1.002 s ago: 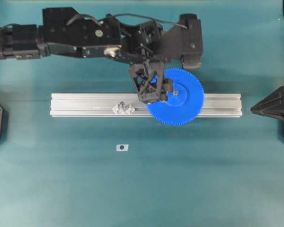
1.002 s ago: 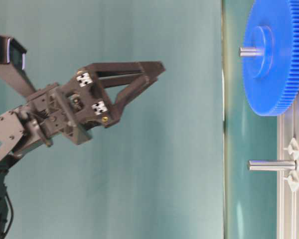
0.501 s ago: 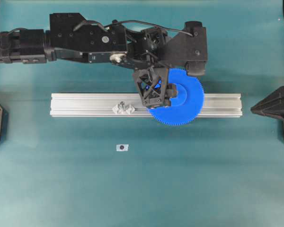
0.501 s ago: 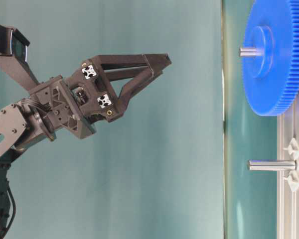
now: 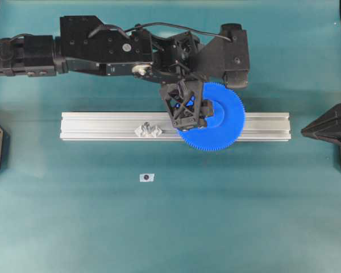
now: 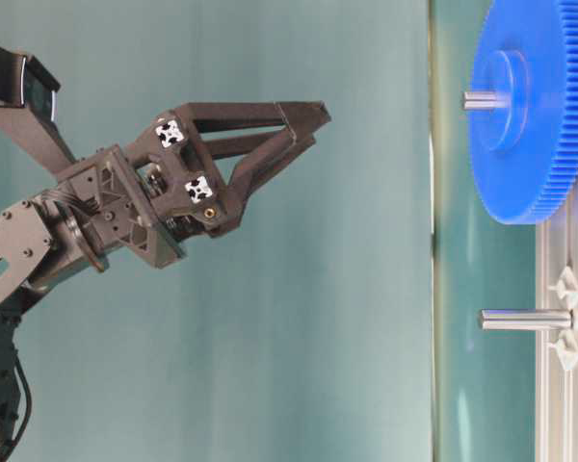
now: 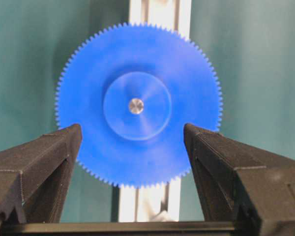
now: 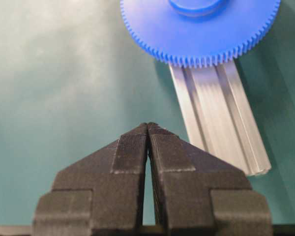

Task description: Insert the large gear onto the shaft.

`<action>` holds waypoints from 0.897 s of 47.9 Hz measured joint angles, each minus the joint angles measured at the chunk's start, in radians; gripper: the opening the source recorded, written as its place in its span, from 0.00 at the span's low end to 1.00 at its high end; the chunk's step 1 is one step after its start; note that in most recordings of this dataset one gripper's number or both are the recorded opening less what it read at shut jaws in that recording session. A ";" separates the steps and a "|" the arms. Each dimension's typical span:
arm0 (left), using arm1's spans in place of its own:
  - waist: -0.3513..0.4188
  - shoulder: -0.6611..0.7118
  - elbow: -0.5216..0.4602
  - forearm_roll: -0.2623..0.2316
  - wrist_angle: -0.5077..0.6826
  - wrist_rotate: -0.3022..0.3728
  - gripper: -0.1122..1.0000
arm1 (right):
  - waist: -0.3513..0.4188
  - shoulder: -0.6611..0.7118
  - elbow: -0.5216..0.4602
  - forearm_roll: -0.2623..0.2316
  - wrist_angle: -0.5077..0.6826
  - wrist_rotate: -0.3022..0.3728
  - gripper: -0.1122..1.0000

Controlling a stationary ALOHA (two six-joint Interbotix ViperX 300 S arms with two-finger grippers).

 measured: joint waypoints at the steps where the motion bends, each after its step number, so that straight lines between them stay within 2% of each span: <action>1: 0.000 0.000 -0.002 -0.002 0.000 0.000 0.82 | 0.000 0.000 -0.002 0.000 0.000 0.000 0.18; 43: -0.005 0.009 0.000 0.000 -0.009 -0.005 0.82 | 0.000 0.000 0.000 0.000 -0.015 0.000 0.18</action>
